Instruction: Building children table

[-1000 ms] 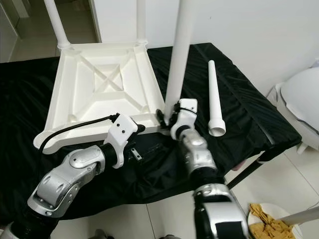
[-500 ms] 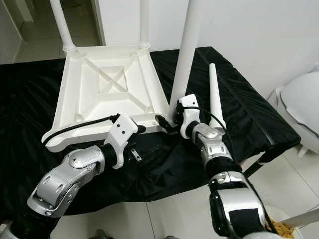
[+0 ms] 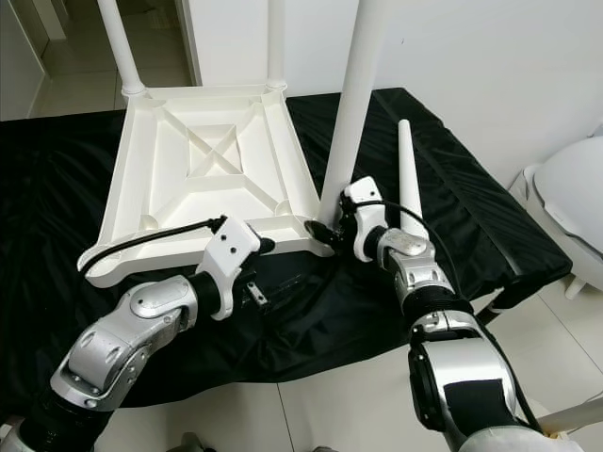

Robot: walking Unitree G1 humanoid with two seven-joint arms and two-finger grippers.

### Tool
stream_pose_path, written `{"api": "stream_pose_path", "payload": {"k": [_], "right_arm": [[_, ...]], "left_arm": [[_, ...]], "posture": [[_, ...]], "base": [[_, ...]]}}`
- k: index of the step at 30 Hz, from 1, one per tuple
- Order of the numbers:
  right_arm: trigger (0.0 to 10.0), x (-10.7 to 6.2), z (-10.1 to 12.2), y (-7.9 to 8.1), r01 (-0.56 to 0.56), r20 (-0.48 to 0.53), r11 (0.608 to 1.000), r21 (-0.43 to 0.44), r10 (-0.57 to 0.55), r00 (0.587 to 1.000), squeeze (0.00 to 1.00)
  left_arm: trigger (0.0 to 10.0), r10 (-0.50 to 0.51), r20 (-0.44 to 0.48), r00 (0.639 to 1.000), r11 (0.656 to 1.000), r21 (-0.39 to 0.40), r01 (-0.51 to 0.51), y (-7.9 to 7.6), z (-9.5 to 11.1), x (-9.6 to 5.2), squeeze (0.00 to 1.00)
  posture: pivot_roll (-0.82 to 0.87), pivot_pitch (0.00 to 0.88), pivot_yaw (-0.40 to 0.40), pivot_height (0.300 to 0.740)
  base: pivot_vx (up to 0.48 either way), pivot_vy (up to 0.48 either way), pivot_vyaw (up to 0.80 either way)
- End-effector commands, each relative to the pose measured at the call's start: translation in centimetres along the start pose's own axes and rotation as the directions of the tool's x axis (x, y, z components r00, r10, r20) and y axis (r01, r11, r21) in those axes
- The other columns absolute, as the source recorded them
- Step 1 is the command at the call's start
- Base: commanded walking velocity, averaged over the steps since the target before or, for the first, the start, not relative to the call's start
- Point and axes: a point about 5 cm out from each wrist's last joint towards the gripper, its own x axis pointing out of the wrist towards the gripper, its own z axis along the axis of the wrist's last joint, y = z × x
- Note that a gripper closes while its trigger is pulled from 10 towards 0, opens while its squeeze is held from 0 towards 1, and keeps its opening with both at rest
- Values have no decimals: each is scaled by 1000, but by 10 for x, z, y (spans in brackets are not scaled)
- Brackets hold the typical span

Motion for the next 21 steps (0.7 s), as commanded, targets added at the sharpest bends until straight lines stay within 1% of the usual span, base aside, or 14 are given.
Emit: {"api": "stream_pose_path", "payload": {"k": [1,6,7,8,9,11,12,14,15,17,18,21], "right_arm": [[0,-1,-4,1,-31,-27,999,-22,30,999,0],[0,-1,-5,3,-21,-11,1000,9,21,1000,0],[0,-1,-6,3,-2,-5,999,32,3,1000,0],[0,1,-8,4,43,5,997,69,-43,999,0],[0,1,-8,4,43,5,997,69,-43,999,0],[0,5,-11,7,123,23,985,120,-126,992,0],[0,5,-11,7,123,23,985,120,-126,992,0],[0,11,-11,14,171,41,972,163,-180,983,0],[0,11,-11,14,171,41,972,163,-180,983,0],[0,15,-10,18,219,50,955,202,-233,971,0],[0,15,-10,18,219,50,955,202,-233,971,0],[0,22,-10,24,313,30,904,290,-336,941,0]], "left_arm": [[10000,-20,7,1000,1000,4,20,0,3,-1,0],[10000,-23,9,1000,1000,2,23,-1,3,0,0],[10000,-23,10,1000,1000,0,23,-1,3,0,0],[10000,-22,11,1000,1000,-1,22,-1,4,1,0],[10000,-22,11,1000,1000,-1,22,-1,4,1,0],[10000,-19,12,1000,1000,-4,19,-1,4,1,0],[10000,-19,12,1000,1000,-4,19,-1,4,1,0],[10000,-20,11,1000,1000,-3,20,-1,4,0,0],[10000,-20,11,1000,1000,-3,20,-1,4,0,0],[10000,-21,10,1000,1000,-1,21,-1,3,0,0],[10000,-21,10,1000,1000,-1,21,-1,3,0,0],[10000,-23,9,1000,1000,1,23,-1,3,0,0]], "posture": [[-23,35,-6,740],[-27,36,-11,740],[-27,39,-15,740],[-28,40,-17,740],[-28,40,-17,740],[-28,40,-16,740],[-28,40,-16,740],[-30,40,-14,740],[-30,40,-14,740],[-32,40,-13,740],[-32,40,-13,740],[-33,42,-13,740]], "base": [[0,0,0],[0,0,0],[0,0,0],[0,0,0],[0,0,0],[0,0,0],[0,0,0],[0,0,0],[0,0,0],[0,0,0],[0,0,0],[0,0,0]]}}
